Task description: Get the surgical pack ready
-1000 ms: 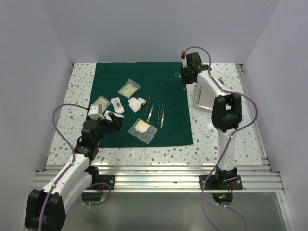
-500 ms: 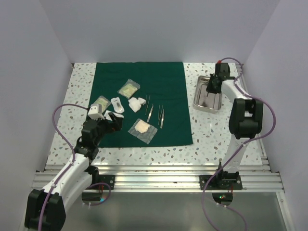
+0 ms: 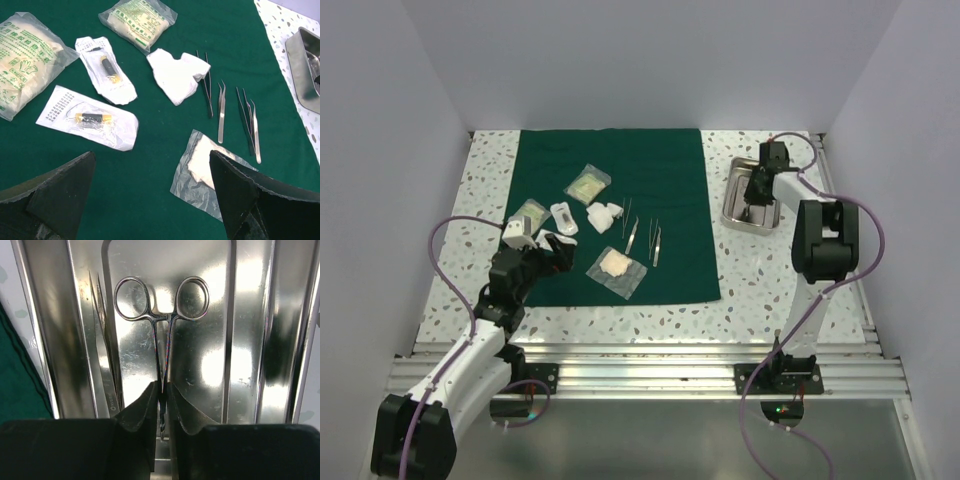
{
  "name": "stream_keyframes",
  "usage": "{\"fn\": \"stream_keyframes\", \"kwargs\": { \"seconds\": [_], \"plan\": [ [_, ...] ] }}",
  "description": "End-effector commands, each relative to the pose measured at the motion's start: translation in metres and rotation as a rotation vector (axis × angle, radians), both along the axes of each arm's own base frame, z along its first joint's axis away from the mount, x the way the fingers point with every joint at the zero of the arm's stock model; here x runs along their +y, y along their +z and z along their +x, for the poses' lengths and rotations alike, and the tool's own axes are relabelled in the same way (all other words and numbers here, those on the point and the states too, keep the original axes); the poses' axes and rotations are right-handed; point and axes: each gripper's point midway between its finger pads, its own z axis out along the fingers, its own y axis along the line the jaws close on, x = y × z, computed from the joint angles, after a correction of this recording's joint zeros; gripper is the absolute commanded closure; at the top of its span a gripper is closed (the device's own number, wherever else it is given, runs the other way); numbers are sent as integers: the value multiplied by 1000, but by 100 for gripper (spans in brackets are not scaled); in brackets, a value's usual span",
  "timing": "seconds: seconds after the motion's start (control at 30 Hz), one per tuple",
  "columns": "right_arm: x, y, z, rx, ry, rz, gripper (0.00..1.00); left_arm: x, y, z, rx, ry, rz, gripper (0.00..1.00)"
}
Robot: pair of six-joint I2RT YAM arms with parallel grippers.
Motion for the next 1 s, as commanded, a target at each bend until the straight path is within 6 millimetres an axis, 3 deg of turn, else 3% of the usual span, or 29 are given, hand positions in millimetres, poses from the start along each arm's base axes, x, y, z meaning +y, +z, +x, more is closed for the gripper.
{"fn": "stream_keyframes", "kwargs": {
  "seconds": [0.0, 0.2, 0.27, 0.37, 0.43, 0.5, 0.67, 0.97],
  "plan": [
    [-3, 16, 13, -59, -15, -30, 81, -1, 7, 2, -42, -6, 5, 0],
    [4, 49, 14, -104, 8, -65, 73, -1, 7, 2, -42, -6, 5, 0],
    [19, 65, 11, -135, 50, -71, 73, -1, 7, 2, -42, -7, 4, 0],
    [55, 87, 6, -187, 144, -86, 70, -1, 7, 2, -44, -6, 4, 0],
    [93, 95, -2, -206, 238, -67, 68, -1, 8, 2, -45, -7, 3, 0],
    [129, 94, -12, -202, 311, -41, 67, -1, 7, 2, -44, -7, 4, 0],
    [189, 86, -42, -171, 399, -47, 59, -1, 8, 2, -45, -7, 3, 0],
    [233, 57, -82, -115, 372, -75, 60, -3, 8, 1, -47, -19, -2, 0]
  ]
}}
